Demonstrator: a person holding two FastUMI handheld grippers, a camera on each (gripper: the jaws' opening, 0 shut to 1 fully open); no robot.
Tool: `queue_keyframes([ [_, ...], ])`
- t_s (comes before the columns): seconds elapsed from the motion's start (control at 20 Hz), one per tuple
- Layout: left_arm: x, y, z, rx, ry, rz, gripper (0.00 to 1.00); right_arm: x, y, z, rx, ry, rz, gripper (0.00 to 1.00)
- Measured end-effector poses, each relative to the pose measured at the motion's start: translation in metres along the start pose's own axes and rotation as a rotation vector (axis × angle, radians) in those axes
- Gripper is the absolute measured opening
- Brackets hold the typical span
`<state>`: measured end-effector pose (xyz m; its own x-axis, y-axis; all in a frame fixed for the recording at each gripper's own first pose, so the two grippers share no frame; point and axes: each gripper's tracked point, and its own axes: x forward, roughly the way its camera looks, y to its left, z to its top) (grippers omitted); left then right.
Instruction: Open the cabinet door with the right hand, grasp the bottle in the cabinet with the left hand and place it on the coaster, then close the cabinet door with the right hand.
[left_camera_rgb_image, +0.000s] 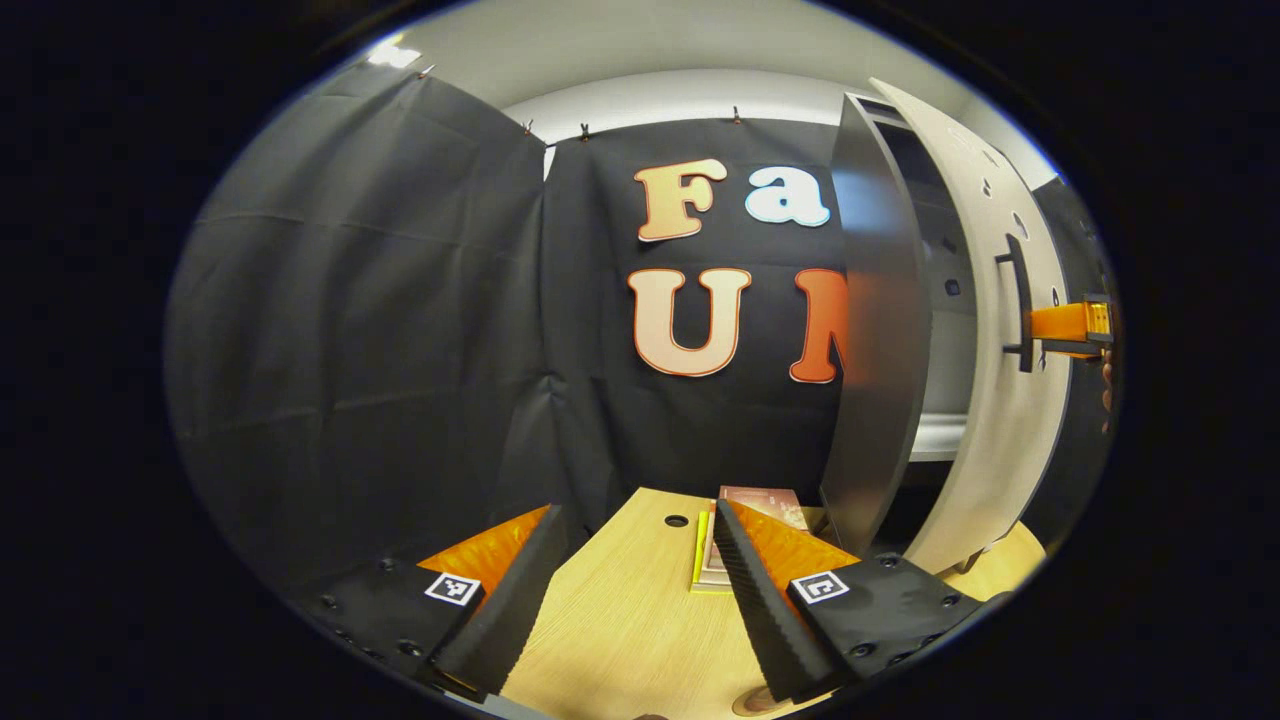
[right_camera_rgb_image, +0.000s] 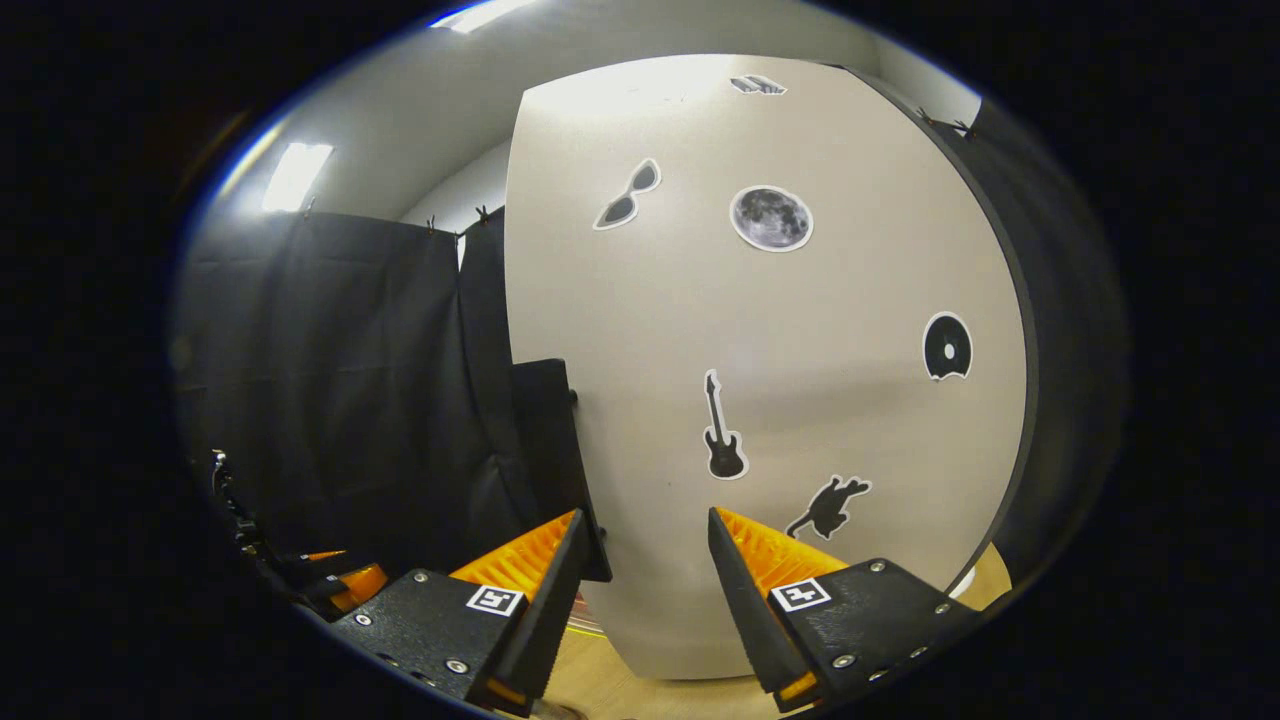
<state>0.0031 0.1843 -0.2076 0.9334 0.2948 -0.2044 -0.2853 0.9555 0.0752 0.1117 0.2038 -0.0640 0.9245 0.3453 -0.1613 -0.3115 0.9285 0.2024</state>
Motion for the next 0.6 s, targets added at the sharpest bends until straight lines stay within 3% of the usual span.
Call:
queue_keyframes([
  [0.15, -0.002, -0.021, 0.01, 0.025, -0.012, -0.034, 0.94, 0.003, 0.002, 0.0, -0.033, -0.021, -0.018, 0.75],
  [0.45, -0.007, -0.08, 0.03, 0.071, -0.029, -0.125, 0.94, 0.006, 0.0, -0.002, -0.033, -0.019, -0.037, 0.76],
  [0.5, -0.008, -0.09, 0.037, 0.071, -0.034, -0.14, 0.94, 0.003, -0.005, -0.001, -0.037, -0.015, -0.045, 0.81],
  [0.6, -0.011, -0.109, 0.048, 0.065, -0.048, -0.169, 0.94, -0.005, -0.021, 0.004, -0.065, -0.034, -0.072, 0.78],
])
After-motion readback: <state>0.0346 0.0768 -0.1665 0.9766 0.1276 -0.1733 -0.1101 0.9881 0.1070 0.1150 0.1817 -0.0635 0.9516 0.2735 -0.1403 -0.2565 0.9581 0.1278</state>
